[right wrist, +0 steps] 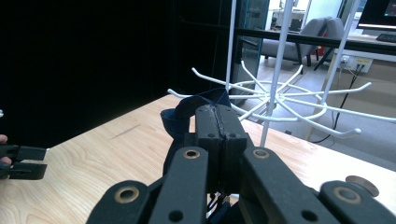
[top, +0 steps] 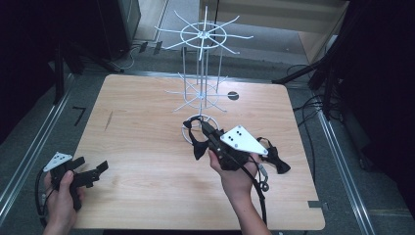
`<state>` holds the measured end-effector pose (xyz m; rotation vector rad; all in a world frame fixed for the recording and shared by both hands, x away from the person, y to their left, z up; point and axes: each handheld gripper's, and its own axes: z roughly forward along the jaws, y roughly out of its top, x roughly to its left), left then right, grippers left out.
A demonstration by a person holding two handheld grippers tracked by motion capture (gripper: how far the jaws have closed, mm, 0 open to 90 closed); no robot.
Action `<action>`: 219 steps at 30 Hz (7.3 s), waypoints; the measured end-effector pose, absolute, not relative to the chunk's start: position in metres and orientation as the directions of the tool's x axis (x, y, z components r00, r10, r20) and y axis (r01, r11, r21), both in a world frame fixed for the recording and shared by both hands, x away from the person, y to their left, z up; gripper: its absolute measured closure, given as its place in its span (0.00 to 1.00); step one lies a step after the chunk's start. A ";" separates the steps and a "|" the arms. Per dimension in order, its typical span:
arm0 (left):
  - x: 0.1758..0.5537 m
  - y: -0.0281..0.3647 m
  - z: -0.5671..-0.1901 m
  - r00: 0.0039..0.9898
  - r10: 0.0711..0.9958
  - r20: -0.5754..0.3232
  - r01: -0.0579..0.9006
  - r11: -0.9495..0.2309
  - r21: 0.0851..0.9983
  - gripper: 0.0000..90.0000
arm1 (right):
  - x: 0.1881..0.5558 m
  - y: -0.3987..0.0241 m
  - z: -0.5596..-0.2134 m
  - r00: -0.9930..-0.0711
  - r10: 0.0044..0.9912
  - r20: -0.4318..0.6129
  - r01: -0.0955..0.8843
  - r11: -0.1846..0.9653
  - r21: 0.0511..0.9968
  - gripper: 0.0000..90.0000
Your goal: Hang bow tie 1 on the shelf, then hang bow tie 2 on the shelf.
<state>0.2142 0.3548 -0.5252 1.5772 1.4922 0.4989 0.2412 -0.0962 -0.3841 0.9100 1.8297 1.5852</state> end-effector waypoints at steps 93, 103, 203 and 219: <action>0.214 0.356 -0.525 0.197 0.942 -0.273 0.586 0.110 0.803 0.00 | 0.269 -0.141 -0.429 -0.596 0.803 0.032 0.242 0.141 0.960 0.39; 0.214 0.355 -0.525 0.195 0.941 -0.275 0.585 0.114 0.803 0.00 | 0.264 -0.181 -0.439 -0.541 0.839 0.056 0.262 0.106 0.959 0.40; 0.213 0.355 -0.525 0.188 0.941 -0.281 0.590 0.120 0.798 0.00 | 0.261 -0.248 -0.487 -0.388 0.919 0.077 0.416 0.099 0.904 0.86; 0.213 0.354 -0.525 0.188 0.941 -0.282 0.592 0.121 0.797 0.00 | 0.248 -0.219 -0.459 -0.469 0.878 0.096 0.340 0.079 0.937 0.86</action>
